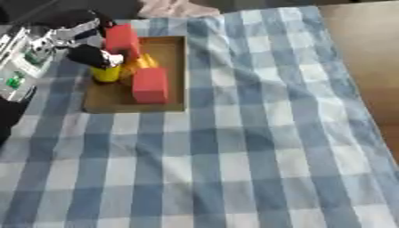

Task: Pick up objects on the table and place them in the box.

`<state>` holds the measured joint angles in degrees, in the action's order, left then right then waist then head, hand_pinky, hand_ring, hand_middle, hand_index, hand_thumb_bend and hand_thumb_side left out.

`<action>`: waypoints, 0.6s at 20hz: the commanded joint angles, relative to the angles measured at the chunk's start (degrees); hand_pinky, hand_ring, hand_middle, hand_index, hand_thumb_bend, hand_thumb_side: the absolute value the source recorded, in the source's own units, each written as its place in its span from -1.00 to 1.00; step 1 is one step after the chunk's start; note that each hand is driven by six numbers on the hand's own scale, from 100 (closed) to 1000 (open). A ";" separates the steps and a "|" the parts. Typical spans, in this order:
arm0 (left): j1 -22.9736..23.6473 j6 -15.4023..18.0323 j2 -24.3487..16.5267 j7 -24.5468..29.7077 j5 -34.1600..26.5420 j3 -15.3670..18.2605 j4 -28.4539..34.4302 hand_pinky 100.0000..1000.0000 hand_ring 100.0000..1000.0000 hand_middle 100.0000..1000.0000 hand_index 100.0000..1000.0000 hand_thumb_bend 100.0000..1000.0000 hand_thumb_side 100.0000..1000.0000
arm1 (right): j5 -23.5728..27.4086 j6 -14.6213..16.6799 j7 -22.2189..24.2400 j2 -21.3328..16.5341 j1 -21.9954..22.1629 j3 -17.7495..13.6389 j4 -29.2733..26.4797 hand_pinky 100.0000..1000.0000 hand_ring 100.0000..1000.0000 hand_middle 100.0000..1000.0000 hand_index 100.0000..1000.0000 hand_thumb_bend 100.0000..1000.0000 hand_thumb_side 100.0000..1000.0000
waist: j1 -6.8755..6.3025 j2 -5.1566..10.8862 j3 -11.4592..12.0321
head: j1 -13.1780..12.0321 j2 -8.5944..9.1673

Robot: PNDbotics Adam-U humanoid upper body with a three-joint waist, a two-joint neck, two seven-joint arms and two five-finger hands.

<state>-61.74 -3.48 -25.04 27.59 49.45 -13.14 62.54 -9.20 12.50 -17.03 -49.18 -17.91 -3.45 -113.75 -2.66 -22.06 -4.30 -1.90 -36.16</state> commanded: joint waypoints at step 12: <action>-2.08 3.99 -0.25 -4.61 9.77 1.94 -5.40 0.94 0.97 0.79 1.00 0.47 0.07 | 0.46 -0.18 0.44 -1.07 0.04 -0.37 -0.84 0.67 0.62 0.24 0.65 -1.00 0.06 | 0.35 1.44 -0.08 | 0.17 0.44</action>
<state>-62.52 -0.12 -24.64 23.04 58.79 -11.96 56.32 -8.96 12.29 -16.77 -49.13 -17.58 -3.42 -113.75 -2.65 -22.05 -4.32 -1.87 -36.16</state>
